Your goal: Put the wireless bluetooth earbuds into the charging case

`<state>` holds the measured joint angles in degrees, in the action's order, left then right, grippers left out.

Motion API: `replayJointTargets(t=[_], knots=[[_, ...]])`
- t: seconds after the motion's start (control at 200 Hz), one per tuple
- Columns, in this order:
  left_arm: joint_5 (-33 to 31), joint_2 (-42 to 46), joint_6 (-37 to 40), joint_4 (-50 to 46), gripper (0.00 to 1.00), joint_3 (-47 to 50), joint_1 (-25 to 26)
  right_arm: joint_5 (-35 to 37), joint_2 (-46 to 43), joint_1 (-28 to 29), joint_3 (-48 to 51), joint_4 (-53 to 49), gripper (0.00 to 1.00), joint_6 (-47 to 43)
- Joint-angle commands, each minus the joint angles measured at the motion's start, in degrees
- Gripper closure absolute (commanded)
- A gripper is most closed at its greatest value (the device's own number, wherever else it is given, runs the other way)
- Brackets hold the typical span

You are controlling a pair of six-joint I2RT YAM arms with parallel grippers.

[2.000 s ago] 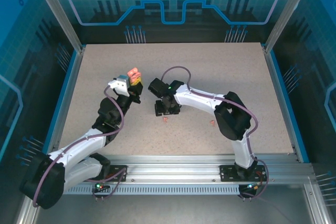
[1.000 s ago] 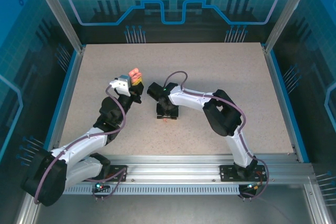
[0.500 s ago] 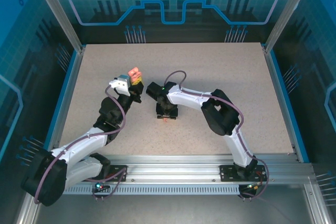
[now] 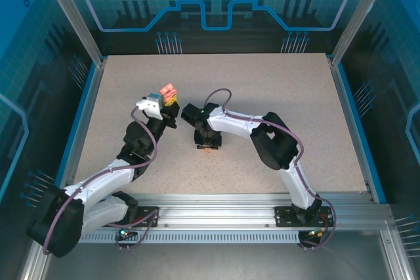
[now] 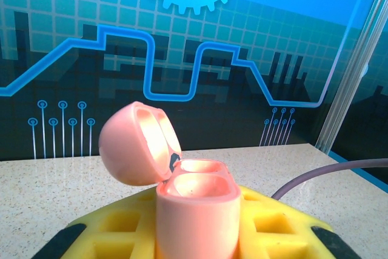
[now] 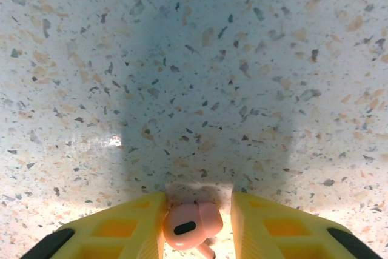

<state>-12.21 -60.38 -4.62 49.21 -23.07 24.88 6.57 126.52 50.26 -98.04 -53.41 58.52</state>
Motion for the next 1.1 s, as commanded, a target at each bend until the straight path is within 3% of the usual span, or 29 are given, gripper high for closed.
replayJointTargets(t=[0.0, 0.295, 0.815, 1.095], knots=[[0.26, -0.16, -0.87, 2.67, 1.0, 0.38, -0.45, -0.43, 1.71, 1.15, -1.3, -0.46, 0.68, 0.9], [0.44, 0.01, -1.14, 2.44, 1.0, 0.36, -0.5, 1.91, -0.08, 1.03, -0.3, 0.01, 0.78, -0.58], [1.86, 2.31, -0.41, 0.49, 1.0, -0.16, -0.48, 10.13, -14.49, 0.22, 8.35, 3.67, 0.78, -2.13], [13.39, 4.24, 3.52, 2.55, 1.0, -0.42, -0.51, 13.5, -29.32, -3.11, 14.9, 9.76, 0.77, -6.25]])
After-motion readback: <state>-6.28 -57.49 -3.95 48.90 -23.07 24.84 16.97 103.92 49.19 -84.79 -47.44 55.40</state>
